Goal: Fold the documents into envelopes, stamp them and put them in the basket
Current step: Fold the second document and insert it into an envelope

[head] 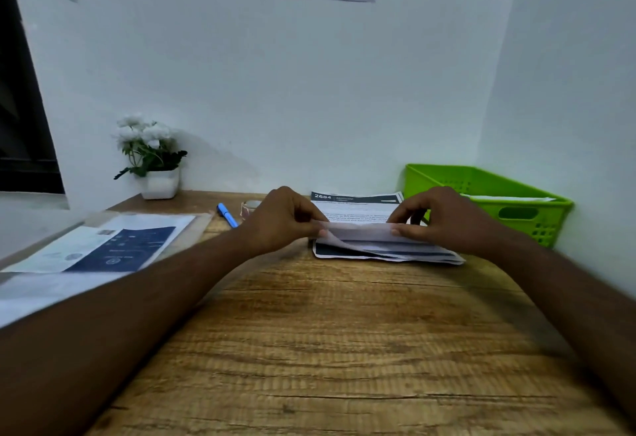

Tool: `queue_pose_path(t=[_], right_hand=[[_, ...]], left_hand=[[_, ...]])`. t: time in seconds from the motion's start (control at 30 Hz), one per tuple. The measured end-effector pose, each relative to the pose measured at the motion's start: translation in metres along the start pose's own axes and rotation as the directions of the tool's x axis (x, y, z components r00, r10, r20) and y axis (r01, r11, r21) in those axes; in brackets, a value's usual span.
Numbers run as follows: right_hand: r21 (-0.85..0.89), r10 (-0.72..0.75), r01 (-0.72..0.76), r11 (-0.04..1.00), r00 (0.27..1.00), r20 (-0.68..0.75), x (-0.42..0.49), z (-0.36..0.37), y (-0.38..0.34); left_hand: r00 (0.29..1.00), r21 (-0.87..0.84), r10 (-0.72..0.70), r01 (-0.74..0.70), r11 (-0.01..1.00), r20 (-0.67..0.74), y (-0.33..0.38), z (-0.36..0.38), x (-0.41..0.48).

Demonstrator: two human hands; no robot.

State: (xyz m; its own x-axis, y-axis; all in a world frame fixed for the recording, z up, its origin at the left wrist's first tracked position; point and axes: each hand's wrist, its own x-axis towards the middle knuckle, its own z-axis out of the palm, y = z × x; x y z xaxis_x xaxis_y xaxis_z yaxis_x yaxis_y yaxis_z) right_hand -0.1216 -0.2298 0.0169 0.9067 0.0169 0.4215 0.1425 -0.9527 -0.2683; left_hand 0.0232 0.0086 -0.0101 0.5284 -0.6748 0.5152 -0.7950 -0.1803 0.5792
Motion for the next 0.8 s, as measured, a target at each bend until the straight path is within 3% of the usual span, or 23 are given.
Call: queue_pose_path(t=[0.13,0.33,0.4,0.63,0.8], right_hand=[[-0.13,0.055,-0.059,0.99,0.998,-0.038,-0.003,-0.002,-0.003],[-0.336,0.128,-0.124,0.934,0.992,-0.01,-0.003,-0.004,-0.006],[-0.387,0.147,-0.161,0.908,0.987,-0.065,-0.002,-0.005,-0.004],[-0.264,0.068,-0.164,0.95,0.938,-0.339,-0.011,-0.019,-0.023],[-0.179,0.016,-0.087,0.98,0.932,-0.363,-0.051,-0.037,-0.061]], left_hand=[[1.0,-0.059,0.004,-0.005,0.998,-0.006,0.005,0.004,-0.002],[0.999,-0.007,0.028,-0.028,1.0,-0.034,0.007,0.003,-0.003],[0.997,-0.002,0.028,-0.028,1.0,-0.068,0.008,0.001,-0.003],[0.967,0.239,0.21,-0.173,0.956,-0.144,0.031,-0.031,-0.011],[0.96,0.301,0.234,-0.18,0.937,-0.155,0.056,-0.065,-0.064]])
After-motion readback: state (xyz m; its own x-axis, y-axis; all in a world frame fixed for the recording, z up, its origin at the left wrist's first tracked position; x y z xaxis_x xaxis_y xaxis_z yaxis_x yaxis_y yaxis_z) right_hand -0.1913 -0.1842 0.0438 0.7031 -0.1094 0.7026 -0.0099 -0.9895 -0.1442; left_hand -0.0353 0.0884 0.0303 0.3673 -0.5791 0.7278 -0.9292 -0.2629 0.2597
